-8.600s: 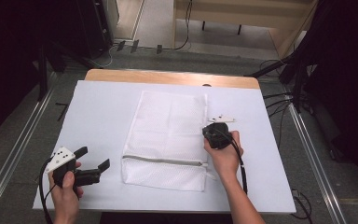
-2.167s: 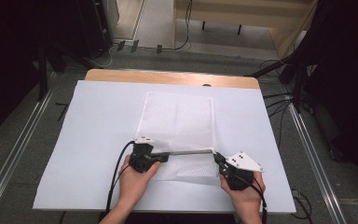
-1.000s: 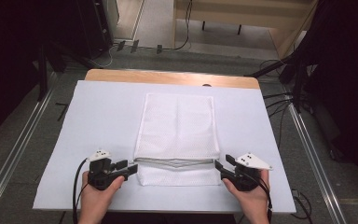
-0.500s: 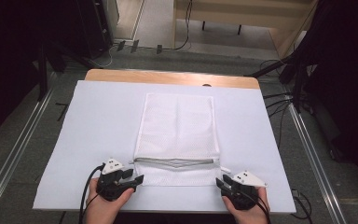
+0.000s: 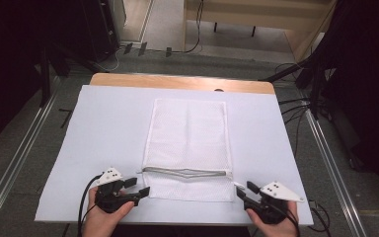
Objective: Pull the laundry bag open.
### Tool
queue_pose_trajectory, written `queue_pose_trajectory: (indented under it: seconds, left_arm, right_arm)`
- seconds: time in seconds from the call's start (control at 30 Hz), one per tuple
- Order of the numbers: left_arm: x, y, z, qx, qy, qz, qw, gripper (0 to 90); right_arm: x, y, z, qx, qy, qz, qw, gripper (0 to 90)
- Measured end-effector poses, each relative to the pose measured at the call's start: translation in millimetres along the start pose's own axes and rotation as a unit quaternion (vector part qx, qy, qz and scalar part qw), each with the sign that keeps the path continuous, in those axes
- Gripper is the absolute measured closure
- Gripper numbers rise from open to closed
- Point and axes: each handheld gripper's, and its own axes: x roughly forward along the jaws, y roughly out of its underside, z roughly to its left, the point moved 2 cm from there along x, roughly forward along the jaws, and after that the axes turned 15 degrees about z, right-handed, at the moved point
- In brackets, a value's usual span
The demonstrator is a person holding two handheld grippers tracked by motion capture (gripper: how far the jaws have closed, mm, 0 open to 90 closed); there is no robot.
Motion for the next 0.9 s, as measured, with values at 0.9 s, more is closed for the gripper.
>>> queue_pose_trajectory:
  seconds: [0.9]
  left_arm:
    - [-42.5, 3.5, 76.3, 0.012, -0.106, -0.097, 0.9896, 0.0]
  right_arm:
    - [-15.0, 5.4, -105.0, 0.088, 0.063, -0.039, 0.9933, 14.2]
